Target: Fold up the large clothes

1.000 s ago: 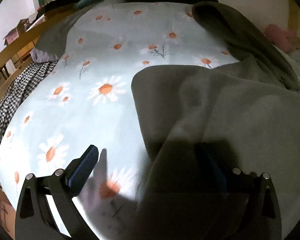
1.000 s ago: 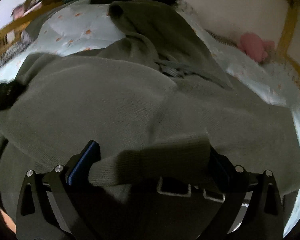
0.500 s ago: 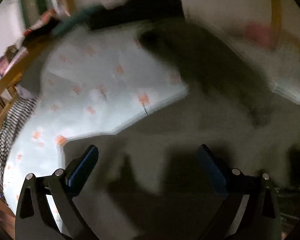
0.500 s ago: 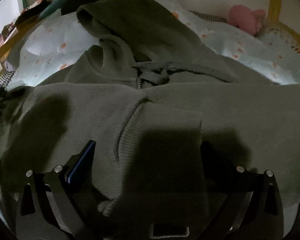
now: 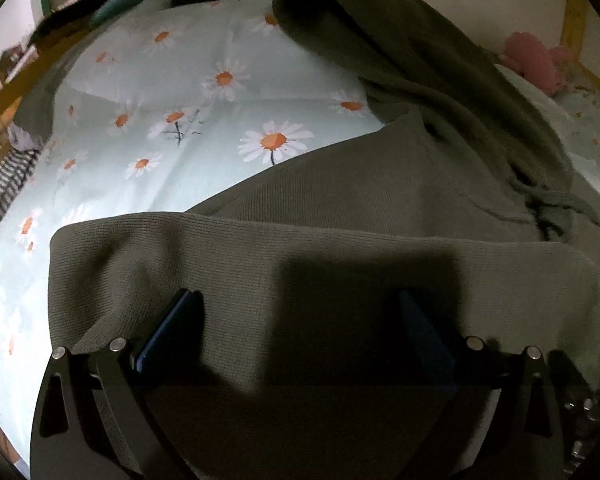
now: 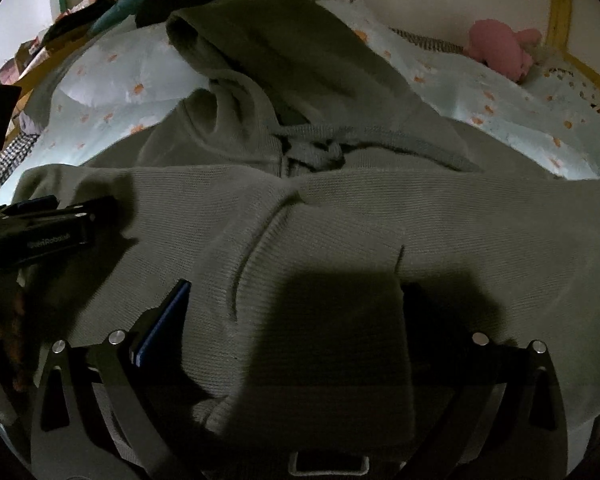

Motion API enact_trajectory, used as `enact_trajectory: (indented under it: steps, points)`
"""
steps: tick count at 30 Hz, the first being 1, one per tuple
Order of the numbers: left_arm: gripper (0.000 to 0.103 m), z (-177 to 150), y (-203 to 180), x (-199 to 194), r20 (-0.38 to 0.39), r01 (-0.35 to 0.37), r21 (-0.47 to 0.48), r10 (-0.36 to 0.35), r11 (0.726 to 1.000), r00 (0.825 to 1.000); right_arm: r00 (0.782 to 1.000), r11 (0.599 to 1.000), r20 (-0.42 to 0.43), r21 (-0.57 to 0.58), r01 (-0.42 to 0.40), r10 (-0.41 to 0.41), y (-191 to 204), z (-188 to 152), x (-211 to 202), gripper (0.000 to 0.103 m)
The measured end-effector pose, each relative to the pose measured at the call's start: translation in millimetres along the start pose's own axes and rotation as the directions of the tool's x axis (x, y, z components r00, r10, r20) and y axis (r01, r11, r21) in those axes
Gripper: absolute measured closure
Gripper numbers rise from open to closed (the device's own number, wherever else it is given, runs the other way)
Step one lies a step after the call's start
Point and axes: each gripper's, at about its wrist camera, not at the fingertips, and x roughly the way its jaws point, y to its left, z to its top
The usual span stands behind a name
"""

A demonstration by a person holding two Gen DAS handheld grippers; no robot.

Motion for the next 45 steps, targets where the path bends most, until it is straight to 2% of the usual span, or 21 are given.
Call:
enact_trajectory:
  steps: [2,3,5,8,12,17,20,23,24,25,26,27,29,32,33,34,36,37,38,43,45]
  points:
    - [0.005,11,7,-12,0.023,0.075,-0.007,-0.075,0.997,0.997,0.999,0.999,0.050,-0.050,-0.010,0.013,2,7,-9,0.003]
    - [0.005,23,10,-24,0.067,0.094,-0.015,-0.093,0.995,0.993,0.997,0.997,0.082,-0.077,0.002,0.004,3,13,-13,0.003]
    - [0.005,49,15,-37,0.137,0.123,-0.027,-0.118,0.992,0.983,0.988,0.992,0.152,-0.130,0.007,0.013,5,36,-22,0.003]
    - [0.005,102,20,-39,0.224,0.138,-0.044,-0.125,0.990,0.967,0.982,0.985,0.190,-0.173,0.024,0.009,10,70,-19,0.003]
    - [0.005,166,21,-4,0.204,0.159,-0.058,-0.144,0.986,0.968,0.972,0.962,0.234,-0.265,0.071,-0.008,25,124,1,0.003]
    - [0.005,220,10,57,0.123,0.190,-0.041,-0.184,0.981,0.975,0.957,0.926,0.288,-0.357,0.124,-0.017,47,169,39,0.003]
    - [0.005,241,13,74,0.126,0.268,-0.082,-0.257,0.960,0.958,0.951,0.917,0.307,-0.374,0.139,-0.019,50,180,61,0.003]
    - [0.006,261,16,86,0.106,0.377,-0.147,-0.364,0.914,0.925,0.948,0.902,0.317,-0.402,0.156,-0.022,55,188,89,0.003]
    - [0.009,267,15,87,0.100,0.405,-0.156,-0.394,0.901,0.914,0.949,0.895,0.315,-0.419,0.155,-0.017,58,192,99,0.003]
    - [0.020,274,12,88,0.087,0.433,-0.158,-0.424,0.888,0.901,0.949,0.889,0.316,-0.430,0.156,-0.014,61,195,103,0.003]
    - [0.066,280,8,90,0.056,0.447,-0.152,-0.444,0.882,0.894,0.945,0.882,0.325,-0.442,0.162,-0.010,66,196,106,0.003]
    - [0.091,284,5,93,0.022,0.449,-0.159,-0.452,0.879,0.892,0.940,0.872,0.340,-0.461,0.163,0.004,72,198,109,0.003]
    - [0.095,287,0,93,-0.001,0.499,-0.185,-0.508,0.847,0.861,0.922,0.853,0.388,-0.480,0.205,-0.003,85,201,111,0.008]
    - [0.096,288,-6,74,0.012,0.562,-0.166,-0.568,0.811,0.823,0.894,0.856,0.447,-0.456,0.243,-0.015,90,207,109,0.011]
    - [0.096,286,-8,61,0.025,0.603,-0.159,-0.608,0.782,0.794,0.883,0.865,0.469,-0.434,0.252,-0.022,89,211,107,0.016]
    - [0.096,284,-9,49,0.040,0.623,-0.154,-0.625,0.767,0.779,0.874,0.872,0.485,-0.412,0.265,-0.036,87,214,104,0.035]
    - [0.096,278,-12,23,0.068,0.662,-0.137,-0.660,0.737,0.748,0.865,0.901,0.498,-0.345,0.264,-0.063,78,221,94,0.057]
    - [0.096,273,-16,3,0.084,0.687,-0.107,-0.682,0.719,0.727,0.862,0.915,0.502,-0.314,0.255,-0.069,73,223,86,0.078]
    - [0.096,270,-20,-8,0.093,0.691,-0.085,-0.685,0.718,0.722,0.855,0.930,0.512,-0.266,0.254,-0.087,66,225,74,0.087]
    - [0.095,242,-43,-66,0.132,0.700,0.008,-0.695,0.714,0.707,0.825,0.966,0.561,-0.171,0.192,-0.065,38,224,9,0.093]
    - [0.088,228,-43,-77,0.150,0.705,0.008,-0.698,0.709,0.701,0.816,0.978,0.576,-0.143,0.153,-0.044,24,218,-25,0.093]
